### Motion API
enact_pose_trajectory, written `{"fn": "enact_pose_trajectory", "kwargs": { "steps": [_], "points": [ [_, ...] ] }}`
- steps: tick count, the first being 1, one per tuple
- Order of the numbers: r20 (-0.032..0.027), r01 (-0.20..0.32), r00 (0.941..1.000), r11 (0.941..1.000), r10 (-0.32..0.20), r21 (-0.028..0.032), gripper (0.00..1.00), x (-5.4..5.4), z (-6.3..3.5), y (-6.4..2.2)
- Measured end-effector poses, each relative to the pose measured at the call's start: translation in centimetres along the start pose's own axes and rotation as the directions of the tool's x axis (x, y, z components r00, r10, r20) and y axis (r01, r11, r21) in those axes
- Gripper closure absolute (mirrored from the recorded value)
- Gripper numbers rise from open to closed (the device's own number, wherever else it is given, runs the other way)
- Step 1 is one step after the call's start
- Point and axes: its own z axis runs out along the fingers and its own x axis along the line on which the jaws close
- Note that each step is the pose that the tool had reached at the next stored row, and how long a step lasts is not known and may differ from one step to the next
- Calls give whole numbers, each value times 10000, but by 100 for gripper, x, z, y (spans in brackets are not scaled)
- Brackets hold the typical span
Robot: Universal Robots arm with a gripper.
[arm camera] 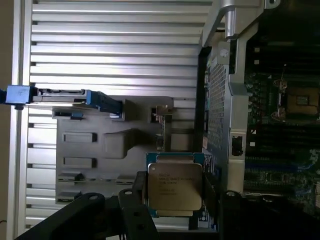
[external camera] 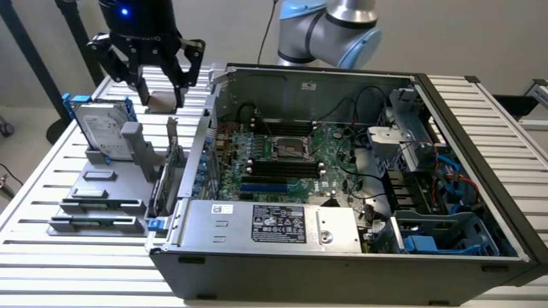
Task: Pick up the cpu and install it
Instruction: 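Pick up the cpu and move it towards the insertion slot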
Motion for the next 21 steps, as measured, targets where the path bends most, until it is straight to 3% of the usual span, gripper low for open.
{"fn": "enact_pose_trajectory", "kwargs": {
  "steps": [15,21],
  "points": [
    [-16,7,10000,10000,-7,-46,45,-678,-44,3],
    [-18,25,10000,10000,-25,-45,45,-899,-34,25]
  ]
}}
